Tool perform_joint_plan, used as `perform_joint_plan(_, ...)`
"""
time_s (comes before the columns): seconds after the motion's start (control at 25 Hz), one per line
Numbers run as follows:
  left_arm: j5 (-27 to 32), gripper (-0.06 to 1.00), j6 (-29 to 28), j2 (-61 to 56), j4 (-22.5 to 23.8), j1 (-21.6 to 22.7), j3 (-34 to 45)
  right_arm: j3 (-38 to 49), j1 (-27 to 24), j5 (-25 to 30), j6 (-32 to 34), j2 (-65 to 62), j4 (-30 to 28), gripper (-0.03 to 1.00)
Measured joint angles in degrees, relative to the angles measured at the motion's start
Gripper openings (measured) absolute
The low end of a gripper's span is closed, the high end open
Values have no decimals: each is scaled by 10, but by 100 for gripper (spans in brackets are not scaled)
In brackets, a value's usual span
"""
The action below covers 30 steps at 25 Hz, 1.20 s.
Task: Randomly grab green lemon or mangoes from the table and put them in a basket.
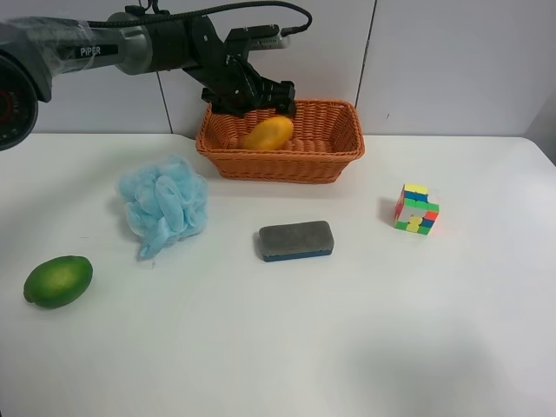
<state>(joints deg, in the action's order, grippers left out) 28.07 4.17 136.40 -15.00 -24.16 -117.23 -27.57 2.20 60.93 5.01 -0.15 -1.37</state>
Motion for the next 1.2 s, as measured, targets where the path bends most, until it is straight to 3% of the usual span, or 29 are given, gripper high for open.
perform_joint_plan(0.24,78,99,0,-40,-1,0,0,0,0,0,0,0,0,99)
perform_joint_plan(0.6,335,99,0,-168,-1,0,0,0,0,0,0,0,0,99)
perform_joint_plan(0.72,399,99,0,-216,20,0,0,0,0,0,0,0,0,99)
perform_joint_plan(0.92,408,99,5,-310,70,0,41,0,0,0,0,0,0,99)
perform_joint_plan(1.2,410,99,11,-495,84,20,236,0,0,0,0,0,0,99)
